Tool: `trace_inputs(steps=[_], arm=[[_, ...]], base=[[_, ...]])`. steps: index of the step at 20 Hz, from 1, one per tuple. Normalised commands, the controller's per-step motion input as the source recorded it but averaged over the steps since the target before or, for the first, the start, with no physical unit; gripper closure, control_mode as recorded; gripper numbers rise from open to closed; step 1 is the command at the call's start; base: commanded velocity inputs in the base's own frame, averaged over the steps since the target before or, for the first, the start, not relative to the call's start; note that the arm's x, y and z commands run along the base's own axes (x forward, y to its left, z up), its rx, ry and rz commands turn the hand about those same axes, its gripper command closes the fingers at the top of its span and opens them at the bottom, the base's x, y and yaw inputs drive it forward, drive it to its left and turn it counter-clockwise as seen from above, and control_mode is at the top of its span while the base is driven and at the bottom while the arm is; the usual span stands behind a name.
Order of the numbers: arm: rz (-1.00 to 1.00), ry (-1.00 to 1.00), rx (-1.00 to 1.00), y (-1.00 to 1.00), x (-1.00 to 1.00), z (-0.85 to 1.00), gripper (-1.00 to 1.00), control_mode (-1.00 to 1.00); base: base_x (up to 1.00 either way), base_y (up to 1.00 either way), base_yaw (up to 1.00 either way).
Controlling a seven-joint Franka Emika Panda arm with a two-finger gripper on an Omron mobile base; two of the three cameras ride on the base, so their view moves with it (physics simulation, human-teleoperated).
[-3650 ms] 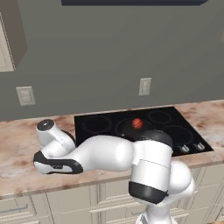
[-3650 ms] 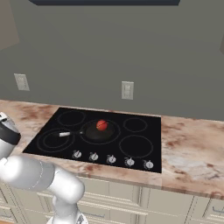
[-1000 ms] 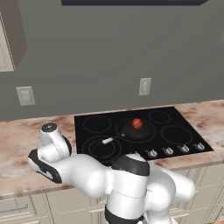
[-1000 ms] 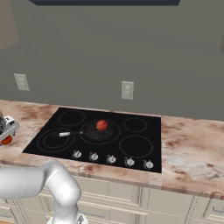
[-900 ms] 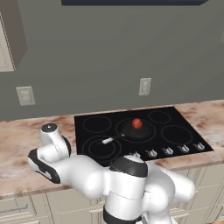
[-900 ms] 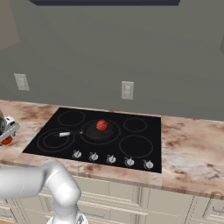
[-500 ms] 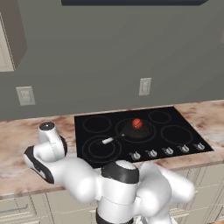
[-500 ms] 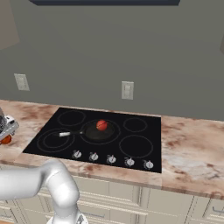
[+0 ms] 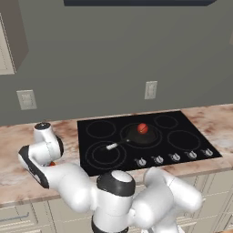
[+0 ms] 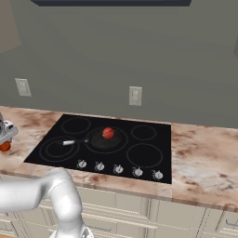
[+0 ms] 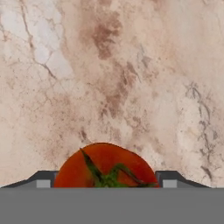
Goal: Place the pan on the center burner on the stove. Then place the tomato and the onion in the pan and turn on the center burner.
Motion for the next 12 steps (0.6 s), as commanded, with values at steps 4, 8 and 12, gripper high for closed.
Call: trace_inputs(steps=[4, 8, 12], arm=[[0.00, 0.00, -0.03, -0.61, -0.58, -0.20, 1.00, -1.00], [-0.05, 0.00, 0.00, -0.75, -0.46, 0.15, 1.00, -1.00], [-0.12, -0.08, 0.00, -0.69, -0.20, 0.60, 1.00, -1.00]], base=[[0.00, 0.00, 0.00], [0.00, 0.00, 0.00], [0.00, 0.00, 0.00]])
